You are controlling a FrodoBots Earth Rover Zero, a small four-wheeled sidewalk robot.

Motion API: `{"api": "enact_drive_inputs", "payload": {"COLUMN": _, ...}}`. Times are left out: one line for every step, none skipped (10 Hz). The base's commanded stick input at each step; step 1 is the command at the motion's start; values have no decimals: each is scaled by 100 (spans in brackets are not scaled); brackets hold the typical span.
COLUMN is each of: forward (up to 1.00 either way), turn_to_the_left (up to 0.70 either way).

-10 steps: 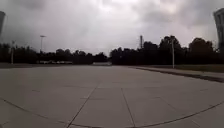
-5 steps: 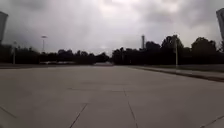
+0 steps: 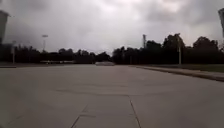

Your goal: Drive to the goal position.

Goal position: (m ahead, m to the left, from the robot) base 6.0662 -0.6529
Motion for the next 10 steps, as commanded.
{"api": "enact_drive_inputs", "payload": {"forward": 70, "turn_to_the_left": 0}}
{"api": "enact_drive_inputs", "payload": {"forward": 70, "turn_to_the_left": 0}}
{"api": "enact_drive_inputs", "payload": {"forward": 70, "turn_to_the_left": 0}}
{"api": "enact_drive_inputs", "payload": {"forward": 70, "turn_to_the_left": 0}}
{"api": "enact_drive_inputs", "payload": {"forward": 70, "turn_to_the_left": 0}}
{"api": "enact_drive_inputs", "payload": {"forward": 70, "turn_to_the_left": 0}}
{"api": "enact_drive_inputs", "payload": {"forward": 70, "turn_to_the_left": 0}}
{"api": "enact_drive_inputs", "payload": {"forward": 70, "turn_to_the_left": 0}}
{"api": "enact_drive_inputs", "payload": {"forward": 70, "turn_to_the_left": 0}}
{"api": "enact_drive_inputs", "payload": {"forward": 70, "turn_to_the_left": 0}}
